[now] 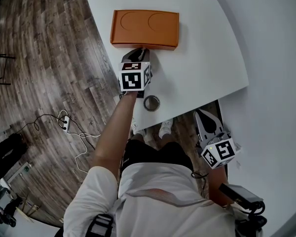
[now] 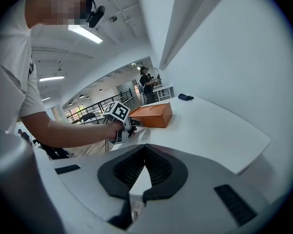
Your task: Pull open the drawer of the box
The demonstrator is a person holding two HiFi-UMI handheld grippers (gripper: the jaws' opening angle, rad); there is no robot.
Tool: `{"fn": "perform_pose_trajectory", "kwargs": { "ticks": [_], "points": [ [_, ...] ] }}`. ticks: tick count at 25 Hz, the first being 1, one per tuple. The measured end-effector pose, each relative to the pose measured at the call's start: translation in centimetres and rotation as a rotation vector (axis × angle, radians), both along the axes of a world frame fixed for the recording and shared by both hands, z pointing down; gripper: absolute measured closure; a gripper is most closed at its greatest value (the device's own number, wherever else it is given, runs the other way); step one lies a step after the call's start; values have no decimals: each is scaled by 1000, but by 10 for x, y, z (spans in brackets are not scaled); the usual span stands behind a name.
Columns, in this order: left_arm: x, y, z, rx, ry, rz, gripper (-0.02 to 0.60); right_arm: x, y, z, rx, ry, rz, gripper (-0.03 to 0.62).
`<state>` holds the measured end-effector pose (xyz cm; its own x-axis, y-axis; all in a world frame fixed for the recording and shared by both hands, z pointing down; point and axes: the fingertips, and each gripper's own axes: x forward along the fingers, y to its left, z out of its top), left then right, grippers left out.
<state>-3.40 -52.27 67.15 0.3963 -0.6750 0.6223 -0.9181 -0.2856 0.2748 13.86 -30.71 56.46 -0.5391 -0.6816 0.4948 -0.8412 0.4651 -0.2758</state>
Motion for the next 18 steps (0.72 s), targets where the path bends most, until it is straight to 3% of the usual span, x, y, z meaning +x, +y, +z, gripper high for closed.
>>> {"fn": "perform_pose_trajectory", "kwargs": {
  "ticks": [18],
  "points": [
    [1, 56, 10, -69, 12, -15, 502, -8, 4, 0, 0, -4, -36, 591]
  ]
}}
